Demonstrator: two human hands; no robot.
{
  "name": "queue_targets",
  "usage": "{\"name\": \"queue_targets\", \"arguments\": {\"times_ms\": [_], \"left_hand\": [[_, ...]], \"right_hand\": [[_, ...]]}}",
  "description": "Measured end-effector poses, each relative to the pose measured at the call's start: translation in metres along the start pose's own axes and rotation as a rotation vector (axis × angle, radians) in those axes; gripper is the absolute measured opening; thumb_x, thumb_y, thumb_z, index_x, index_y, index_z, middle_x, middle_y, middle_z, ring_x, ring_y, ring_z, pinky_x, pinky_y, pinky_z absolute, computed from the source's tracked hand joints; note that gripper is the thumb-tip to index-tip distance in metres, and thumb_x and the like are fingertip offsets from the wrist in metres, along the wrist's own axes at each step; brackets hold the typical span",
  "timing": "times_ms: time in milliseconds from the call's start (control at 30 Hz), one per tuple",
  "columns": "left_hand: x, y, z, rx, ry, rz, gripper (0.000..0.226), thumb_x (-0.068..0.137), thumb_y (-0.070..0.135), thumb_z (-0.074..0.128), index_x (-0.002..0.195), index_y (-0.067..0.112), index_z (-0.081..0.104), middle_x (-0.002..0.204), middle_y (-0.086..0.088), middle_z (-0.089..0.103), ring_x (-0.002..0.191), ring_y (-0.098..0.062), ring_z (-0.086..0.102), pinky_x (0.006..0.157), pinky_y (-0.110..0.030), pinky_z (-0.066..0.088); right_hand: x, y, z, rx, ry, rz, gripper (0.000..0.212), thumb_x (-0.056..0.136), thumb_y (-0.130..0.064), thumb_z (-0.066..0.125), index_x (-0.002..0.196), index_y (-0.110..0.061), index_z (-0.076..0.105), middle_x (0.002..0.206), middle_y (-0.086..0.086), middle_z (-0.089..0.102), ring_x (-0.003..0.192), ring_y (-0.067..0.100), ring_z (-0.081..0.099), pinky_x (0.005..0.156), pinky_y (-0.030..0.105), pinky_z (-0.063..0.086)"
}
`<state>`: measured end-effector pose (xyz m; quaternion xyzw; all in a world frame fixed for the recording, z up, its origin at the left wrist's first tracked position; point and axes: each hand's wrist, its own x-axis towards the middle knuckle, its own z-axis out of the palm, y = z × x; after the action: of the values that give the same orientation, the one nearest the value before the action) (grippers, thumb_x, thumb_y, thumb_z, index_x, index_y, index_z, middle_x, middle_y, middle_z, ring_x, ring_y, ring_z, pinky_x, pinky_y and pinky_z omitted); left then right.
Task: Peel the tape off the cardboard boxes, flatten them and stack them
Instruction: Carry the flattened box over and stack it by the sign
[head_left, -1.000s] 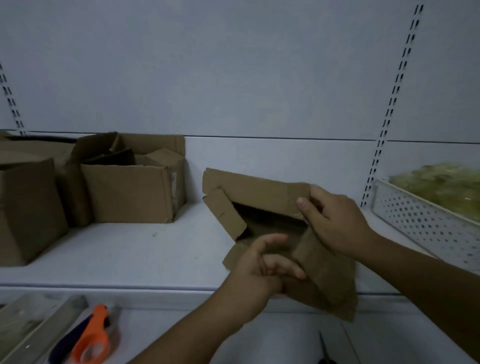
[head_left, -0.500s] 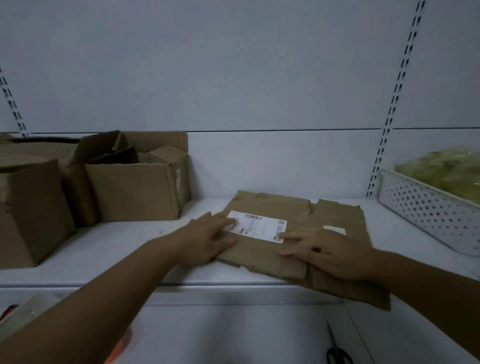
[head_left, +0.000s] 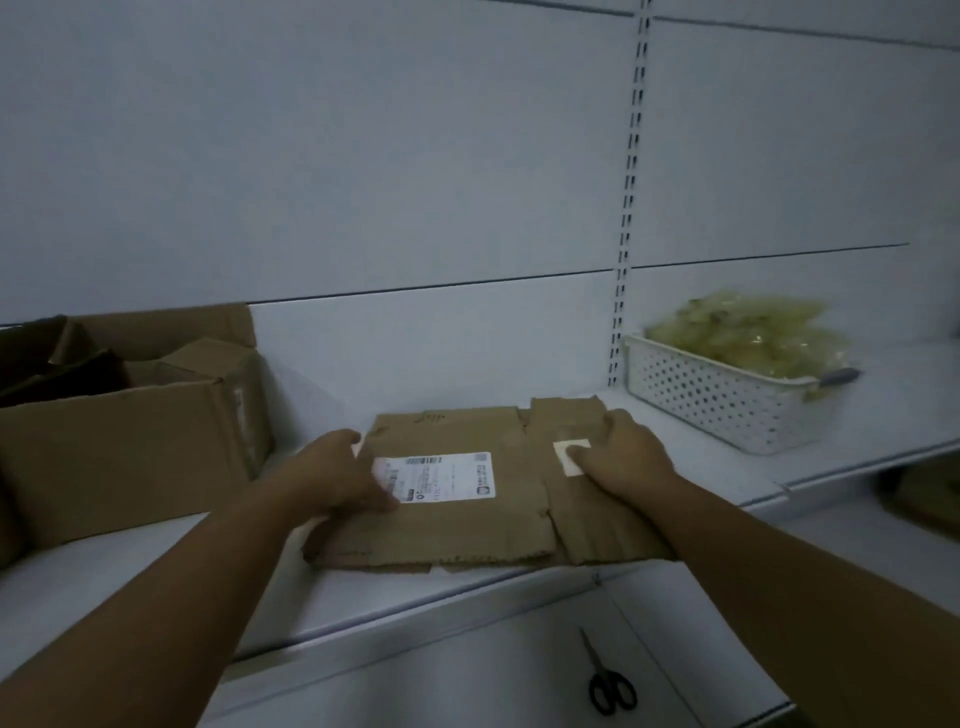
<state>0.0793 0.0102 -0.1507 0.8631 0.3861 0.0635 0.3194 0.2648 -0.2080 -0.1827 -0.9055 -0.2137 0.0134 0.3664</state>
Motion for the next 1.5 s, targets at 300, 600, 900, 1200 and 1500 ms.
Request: {"name": "queue_targets", "arguments": {"times_ms": [300,600,900,1200,1500], "left_hand": [[-0.021,0.040,-0.021,-0.946,-0.425,-0.001,0.040,0.074,0.014,0.058,0.112,0.005,0.060,0.091,-0.024,0.071,0.063,-0.035,0.071,0.051,-0.048,0.058],[-0.067,0.214,0.075,-0.844,-0.613,0.115,0.039,0.073,0.012,0.060,0.109,-0.003,0.060,0.085,-0.025,0.072,0.060,-0.035,0.070,0.053,-0.050,0.057],[-0.138,0.382,0.260,-0.686,-0.856,0.245,0.029,0.086,0.015,0.059,0.108,-0.002,0.065,0.096,-0.022,0.072,0.069,-0.031,0.072,0.069,-0.045,0.057],[-0.131,0.471,0.364,-0.662,-1.056,0.338,0.024,0.091,0.009,0.053,0.113,0.006,0.062,0.109,-0.020,0.070,0.091,-0.032,0.068,0.080,-0.046,0.054],[-0.064,0.552,0.444,-0.665,-1.160,0.350,0.027,0.090,0.007,0.057,0.116,0.003,0.061,0.110,-0.021,0.069,0.090,-0.032,0.069,0.074,-0.044,0.057]], "right_hand": [[-0.009,0.014,-0.095,0.639,-0.117,0.088,0.046,0.074,-0.026,0.078,0.114,-0.014,0.058,0.114,0.010,0.067,0.096,0.025,0.066,0.086,0.043,0.055],[-0.066,0.133,-0.261,0.672,0.107,0.127,0.010,0.088,-0.018,0.063,0.083,-0.024,0.056,0.085,0.000,0.068,0.077,0.015,0.066,0.060,0.027,0.053],[-0.149,0.323,-0.396,0.636,0.429,0.378,0.028,0.086,-0.021,0.066,0.111,-0.012,0.055,0.089,0.008,0.066,0.082,0.023,0.064,0.059,0.030,0.049],[-0.153,0.411,-0.441,0.621,0.620,0.458,0.017,0.088,-0.017,0.064,0.102,-0.012,0.056,0.085,0.008,0.065,0.077,0.026,0.063,0.060,0.033,0.049],[-0.096,0.458,-0.468,0.514,0.674,0.585,0.038,0.087,-0.025,0.065,0.119,-0.008,0.054,0.097,0.010,0.065,0.084,0.028,0.064,0.060,0.034,0.050]]}}
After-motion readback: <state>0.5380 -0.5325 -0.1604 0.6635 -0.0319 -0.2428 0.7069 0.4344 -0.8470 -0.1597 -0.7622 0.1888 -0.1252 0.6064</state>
